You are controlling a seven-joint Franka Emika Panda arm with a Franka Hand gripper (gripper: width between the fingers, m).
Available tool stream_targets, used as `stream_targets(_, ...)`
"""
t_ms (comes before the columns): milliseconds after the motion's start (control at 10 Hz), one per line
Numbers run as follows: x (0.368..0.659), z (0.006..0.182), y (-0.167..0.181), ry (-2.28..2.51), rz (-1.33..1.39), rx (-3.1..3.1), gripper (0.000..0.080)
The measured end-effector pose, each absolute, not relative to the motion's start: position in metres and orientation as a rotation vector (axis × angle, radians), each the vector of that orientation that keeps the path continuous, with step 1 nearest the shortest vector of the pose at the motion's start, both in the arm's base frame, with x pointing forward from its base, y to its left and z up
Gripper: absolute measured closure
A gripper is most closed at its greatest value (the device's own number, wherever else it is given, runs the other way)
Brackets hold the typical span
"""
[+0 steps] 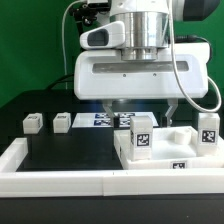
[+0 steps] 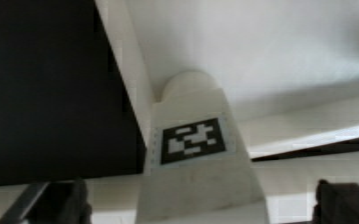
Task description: Assemble square table
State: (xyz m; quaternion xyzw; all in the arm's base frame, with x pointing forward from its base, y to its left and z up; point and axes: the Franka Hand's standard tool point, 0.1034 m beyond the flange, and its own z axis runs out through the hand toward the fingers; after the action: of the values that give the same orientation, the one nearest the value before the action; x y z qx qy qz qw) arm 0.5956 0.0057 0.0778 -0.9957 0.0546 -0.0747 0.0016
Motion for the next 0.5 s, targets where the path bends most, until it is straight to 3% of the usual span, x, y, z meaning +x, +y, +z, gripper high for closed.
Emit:
stream_targets(200, 0.5954, 0.0773, 0.0056, 0.172, -0.233, -3.125, 0.0513)
stream_targets(500, 0.5954, 0.0772, 0.0057, 0.184, -0.233, -3.124, 0.0509)
